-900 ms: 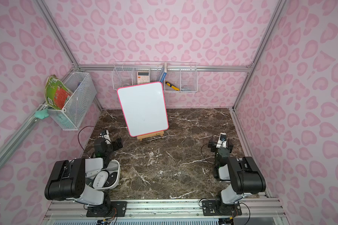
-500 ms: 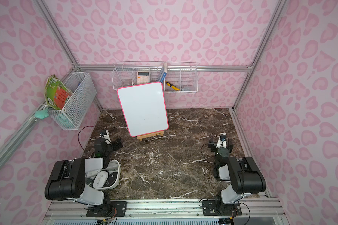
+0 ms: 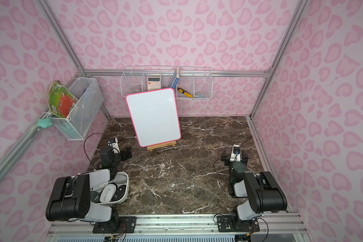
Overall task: Take out the mouse from the storage box
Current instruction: Move the storage box to the center of the board.
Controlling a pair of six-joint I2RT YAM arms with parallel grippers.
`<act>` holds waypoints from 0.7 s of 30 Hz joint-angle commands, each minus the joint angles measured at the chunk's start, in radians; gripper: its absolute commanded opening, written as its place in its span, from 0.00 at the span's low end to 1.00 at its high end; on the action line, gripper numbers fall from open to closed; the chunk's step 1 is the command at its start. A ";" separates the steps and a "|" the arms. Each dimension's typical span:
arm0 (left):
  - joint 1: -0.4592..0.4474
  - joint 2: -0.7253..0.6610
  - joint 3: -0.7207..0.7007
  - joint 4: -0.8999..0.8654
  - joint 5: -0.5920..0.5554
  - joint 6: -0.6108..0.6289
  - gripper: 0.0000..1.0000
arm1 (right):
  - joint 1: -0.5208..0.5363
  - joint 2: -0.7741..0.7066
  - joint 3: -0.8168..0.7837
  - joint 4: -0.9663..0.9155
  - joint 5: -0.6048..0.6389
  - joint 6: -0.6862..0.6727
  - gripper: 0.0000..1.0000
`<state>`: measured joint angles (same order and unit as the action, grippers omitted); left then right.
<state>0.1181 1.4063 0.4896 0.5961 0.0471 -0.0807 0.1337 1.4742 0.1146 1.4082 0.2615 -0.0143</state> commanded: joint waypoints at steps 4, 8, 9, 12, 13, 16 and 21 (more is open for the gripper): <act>-0.090 -0.251 0.017 -0.187 -0.124 -0.015 0.99 | 0.154 -0.289 0.071 -0.222 0.169 -0.103 1.00; -0.115 -0.368 0.106 -0.387 -0.169 -0.187 0.99 | 0.162 -0.540 0.221 -0.650 0.122 0.175 1.00; -0.115 -0.385 0.121 -0.426 -0.172 -0.231 0.99 | 0.158 -0.581 0.253 -0.741 0.121 0.259 1.00; -0.115 -0.458 0.149 -0.520 -0.157 -0.352 0.99 | 0.110 -0.704 0.304 -0.960 0.101 0.528 1.00; -0.115 -0.485 0.152 -0.548 -0.148 -0.395 1.00 | 0.072 -0.744 0.299 -1.006 0.059 0.593 1.00; -0.116 -0.546 0.203 -0.791 -0.238 -0.665 1.00 | -0.101 -0.834 0.246 -1.006 -0.218 0.673 1.00; -0.108 -0.566 0.271 -1.074 -0.237 -0.776 0.99 | -0.190 -0.764 0.373 -1.245 -0.323 0.662 1.00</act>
<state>0.0105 0.8444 0.7376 -0.2554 -0.2062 -0.7422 -0.0467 0.6754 0.4294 0.3408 0.0666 0.6056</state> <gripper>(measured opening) 0.988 0.998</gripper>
